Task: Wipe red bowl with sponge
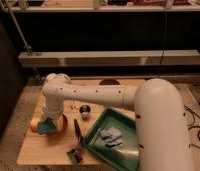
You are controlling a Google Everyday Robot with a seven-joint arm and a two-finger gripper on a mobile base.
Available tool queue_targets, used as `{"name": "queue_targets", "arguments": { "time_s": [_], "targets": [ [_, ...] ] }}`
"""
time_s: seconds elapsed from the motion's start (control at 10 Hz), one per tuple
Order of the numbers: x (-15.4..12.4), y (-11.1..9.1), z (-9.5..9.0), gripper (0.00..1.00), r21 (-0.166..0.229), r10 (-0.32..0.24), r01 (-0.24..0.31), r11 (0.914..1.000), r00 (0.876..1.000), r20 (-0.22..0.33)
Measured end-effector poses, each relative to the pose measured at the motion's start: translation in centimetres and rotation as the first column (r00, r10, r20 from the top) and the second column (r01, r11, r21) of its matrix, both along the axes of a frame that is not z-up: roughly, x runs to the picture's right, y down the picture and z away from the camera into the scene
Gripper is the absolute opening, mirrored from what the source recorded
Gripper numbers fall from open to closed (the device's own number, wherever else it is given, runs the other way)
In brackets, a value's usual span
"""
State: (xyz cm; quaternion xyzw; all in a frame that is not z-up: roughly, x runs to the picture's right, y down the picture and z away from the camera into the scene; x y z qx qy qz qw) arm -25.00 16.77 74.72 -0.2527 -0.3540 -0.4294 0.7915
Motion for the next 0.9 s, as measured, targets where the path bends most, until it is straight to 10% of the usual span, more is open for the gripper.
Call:
{"name": "queue_targets", "arguments": {
  "time_s": [0.9],
  "targets": [
    [4.7, -1.8, 1.2, 0.0, 0.024, 0.053, -0.05, 0.9984, 0.993, -0.101]
  ]
}}
